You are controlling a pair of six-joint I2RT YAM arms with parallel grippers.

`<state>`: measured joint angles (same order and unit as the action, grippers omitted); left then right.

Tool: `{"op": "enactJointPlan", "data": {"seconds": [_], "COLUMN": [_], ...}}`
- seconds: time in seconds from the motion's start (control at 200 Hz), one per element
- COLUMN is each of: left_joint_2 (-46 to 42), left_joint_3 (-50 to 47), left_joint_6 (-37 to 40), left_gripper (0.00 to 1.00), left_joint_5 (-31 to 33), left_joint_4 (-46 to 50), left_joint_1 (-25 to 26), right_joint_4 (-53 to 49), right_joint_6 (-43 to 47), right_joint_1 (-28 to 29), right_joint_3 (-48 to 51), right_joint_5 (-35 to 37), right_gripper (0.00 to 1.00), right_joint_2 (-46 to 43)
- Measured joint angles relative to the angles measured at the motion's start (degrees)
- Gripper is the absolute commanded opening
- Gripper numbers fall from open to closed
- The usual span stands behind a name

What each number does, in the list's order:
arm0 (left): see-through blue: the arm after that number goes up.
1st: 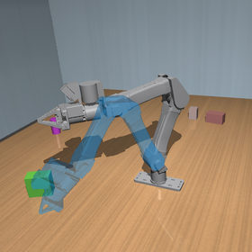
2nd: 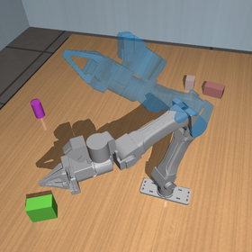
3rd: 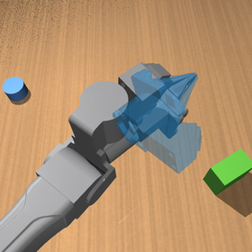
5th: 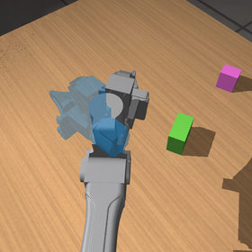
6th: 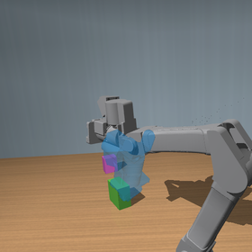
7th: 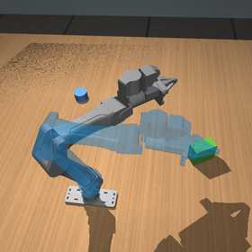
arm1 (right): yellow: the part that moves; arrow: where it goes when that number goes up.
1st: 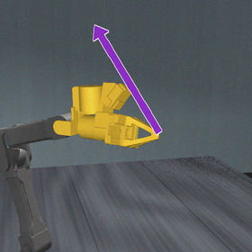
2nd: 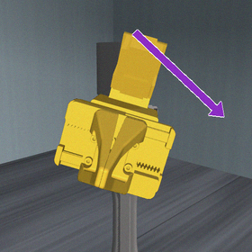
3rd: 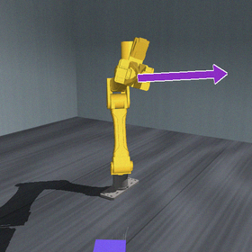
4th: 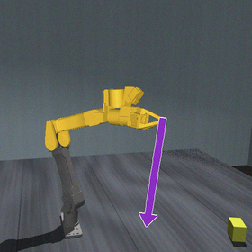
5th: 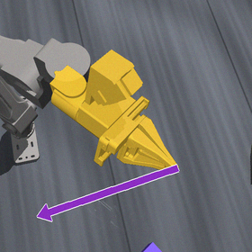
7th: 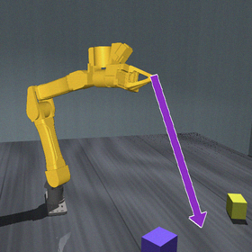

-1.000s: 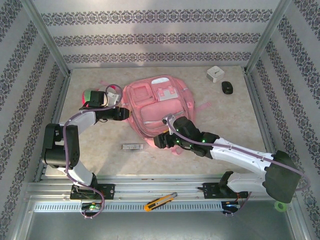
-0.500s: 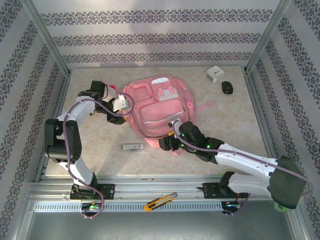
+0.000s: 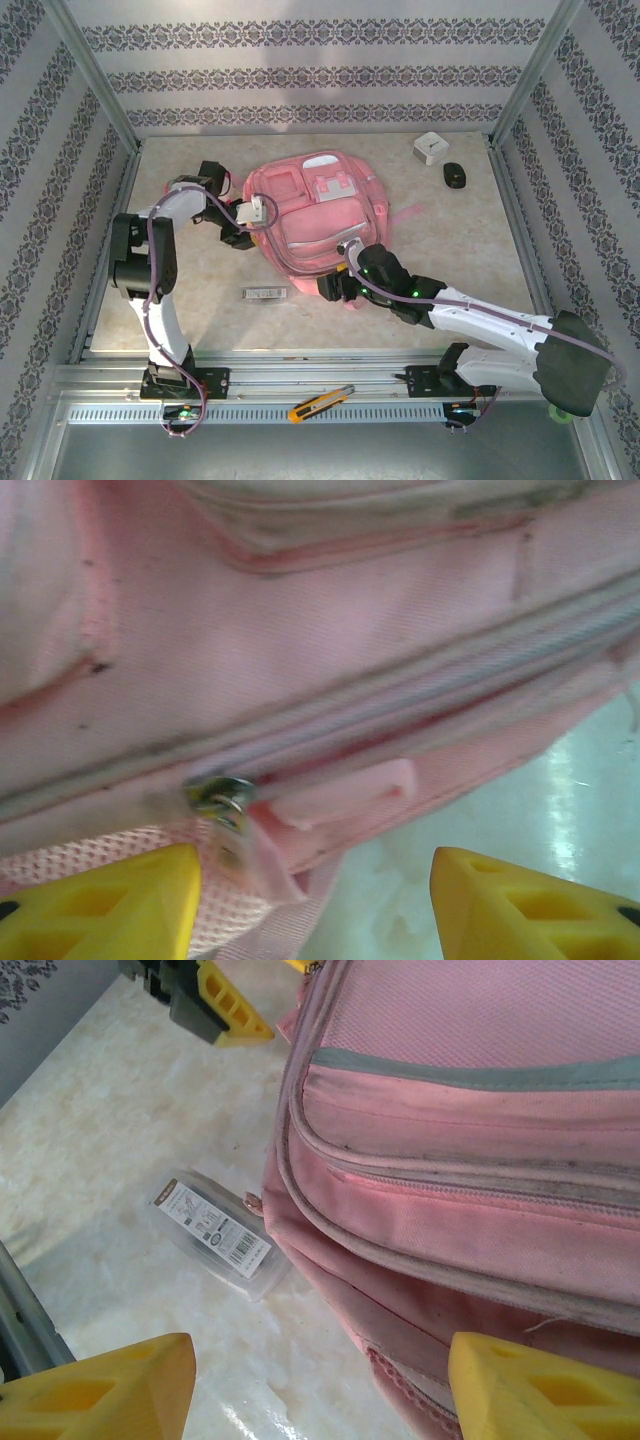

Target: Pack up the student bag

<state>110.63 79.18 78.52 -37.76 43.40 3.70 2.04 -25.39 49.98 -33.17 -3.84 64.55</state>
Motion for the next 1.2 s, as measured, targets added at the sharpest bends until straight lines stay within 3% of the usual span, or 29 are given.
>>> {"op": "enactJointPlan", "data": {"seconds": [0.165,0.265,0.415,0.52,0.814,0.979,1.199], "left_joint_2": [2.21,3.39,3.54,3.54,3.28,0.31,-6.93], "left_joint_3": [1.77,2.62,2.73,2.73,2.71,-0.15,-6.73], "left_joint_6": [-2.1,-2.43,-2.51,-3.06,-5.33,-8.39,-14.8], "left_gripper": [0.59,0.47,0.37,0.2,0.0,0.0,0.0], "left_joint_5": [0.9,1.03,0.24,-0.59,-1.01,0.15,3.17], "left_joint_4": [0.11,0.5,1.38,1.42,1.4,-1.05,-4.9], "left_joint_1": [0.22,0.72,1.11,1.11,1.11,1.18,1.46], "right_joint_4": [0.02,0.17,0.39,0.39,0.39,0.42,1.03], "right_joint_6": [-0.02,0.0,0.0,0.0,-0.96,-5.73,-16.76], "right_joint_1": [0.0,0.0,0.0,0.0,0.02,1.05,7.37], "right_joint_3": [0.37,0.37,0.48,0.74,0.85,1.05,1.88], "right_joint_5": [0.02,0.02,0.17,0.2,0.81,4.13,9.11], "right_gripper": [0.67,0.66,0.66,0.65,0.65,0.65,0.67], "right_joint_2": [-0.02,-0.02,-0.02,-0.02,-0.28,-0.46,-0.37]}}
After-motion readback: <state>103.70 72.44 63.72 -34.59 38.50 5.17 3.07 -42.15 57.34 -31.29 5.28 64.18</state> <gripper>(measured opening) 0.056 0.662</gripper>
